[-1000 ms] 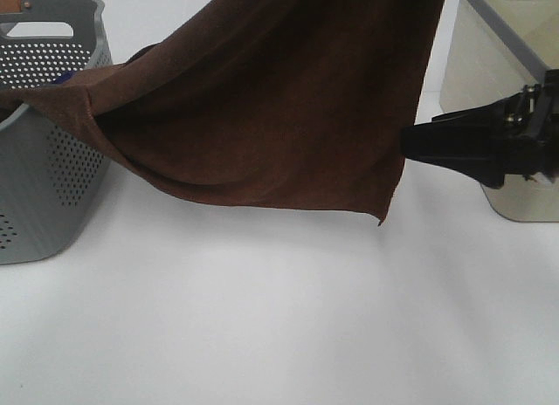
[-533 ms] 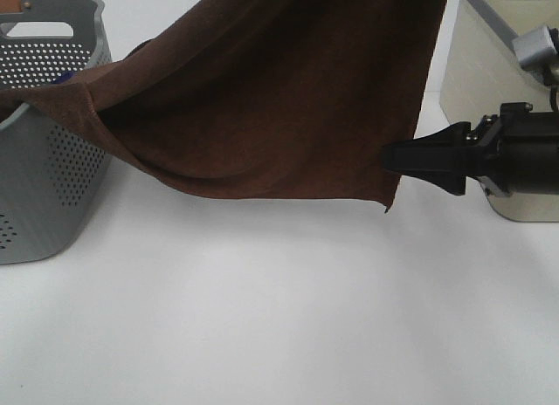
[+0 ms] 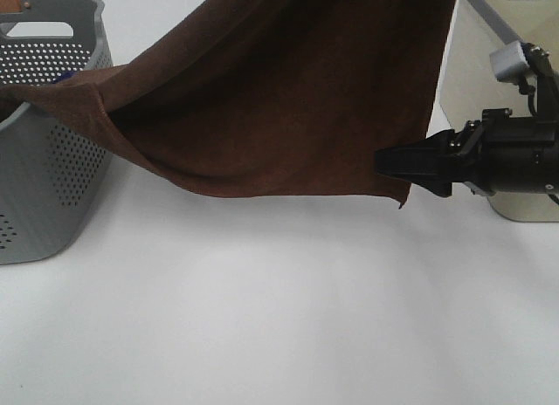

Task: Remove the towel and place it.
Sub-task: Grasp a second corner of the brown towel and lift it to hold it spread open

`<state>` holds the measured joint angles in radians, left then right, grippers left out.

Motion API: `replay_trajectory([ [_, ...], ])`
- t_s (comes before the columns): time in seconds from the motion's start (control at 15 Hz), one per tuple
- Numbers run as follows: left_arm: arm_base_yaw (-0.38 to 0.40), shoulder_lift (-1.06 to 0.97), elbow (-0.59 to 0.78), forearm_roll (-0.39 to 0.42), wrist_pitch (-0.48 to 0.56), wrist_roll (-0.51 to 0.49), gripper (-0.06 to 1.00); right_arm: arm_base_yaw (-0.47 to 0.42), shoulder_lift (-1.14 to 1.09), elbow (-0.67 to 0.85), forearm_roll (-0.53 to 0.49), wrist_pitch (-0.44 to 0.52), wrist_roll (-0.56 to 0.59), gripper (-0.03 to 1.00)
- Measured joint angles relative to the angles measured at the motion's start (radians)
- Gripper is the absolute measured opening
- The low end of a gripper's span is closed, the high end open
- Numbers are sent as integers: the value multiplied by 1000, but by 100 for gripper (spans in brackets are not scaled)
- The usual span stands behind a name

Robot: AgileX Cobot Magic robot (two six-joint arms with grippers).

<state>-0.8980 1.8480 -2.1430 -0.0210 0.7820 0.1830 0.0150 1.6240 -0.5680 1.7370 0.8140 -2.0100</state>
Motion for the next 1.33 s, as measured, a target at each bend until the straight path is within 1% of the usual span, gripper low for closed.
replay_trajectory([
  [0.07, 0, 0, 0, 0, 0, 0, 0, 0, 8, -5, -1, 7, -2, 60],
  [0.13, 0, 0, 0, 1, -2, 0, 0, 0, 10, -8, 0, 17, -5, 51],
  [0.33, 0, 0, 0, 21, -24, 0, 0, 0, 10, -8, 1, 57, -6, 16],
  [0.4, 0, 0, 0, 30, -26, -1, 0, 0, 10, -8, 1, 64, 16, 5],
  [0.47, 1, 0, 0, 42, -32, -1, 0, 0, 10, -8, 1, 71, 54, 0],
  [0.6, 24, 11, 0, 76, -65, -18, 0, 0, 10, -20, -2, 86, 142, 0],
  [0.67, 55, 26, 0, 91, -83, -55, 0, 0, 7, -41, -9, 86, 215, 0],
  [0.73, 95, 47, 0, 97, -92, -96, 0, 0, -1, -82, -60, 85, 317, 0],
  [0.87, 165, 99, 0, 105, -95, -183, 0, 0, -27, -202, -261, 91, 600, 0],
  [0.93, 196, 122, 0, 105, -95, -218, 0, 0, -40, -269, -386, 100, 762, 0],
  [1.0, 223, 146, 0, 105, -91, -243, 0, 0, -55, -345, -535, 120, 904, 0],
  [1.13, 262, 188, 0, 104, -86, -260, 0, 0, -88, -488, -794, 181, 1215, 0],
  [1.2, 280, 211, 0, 104, -85, -269, 0, 0, -96, -560, -894, 208, 1342, 0],
  [1.33, 309, 237, 0, 102, -97, -291, 0, 0, -98, -718, -1061, 227, 1537, 0],
])
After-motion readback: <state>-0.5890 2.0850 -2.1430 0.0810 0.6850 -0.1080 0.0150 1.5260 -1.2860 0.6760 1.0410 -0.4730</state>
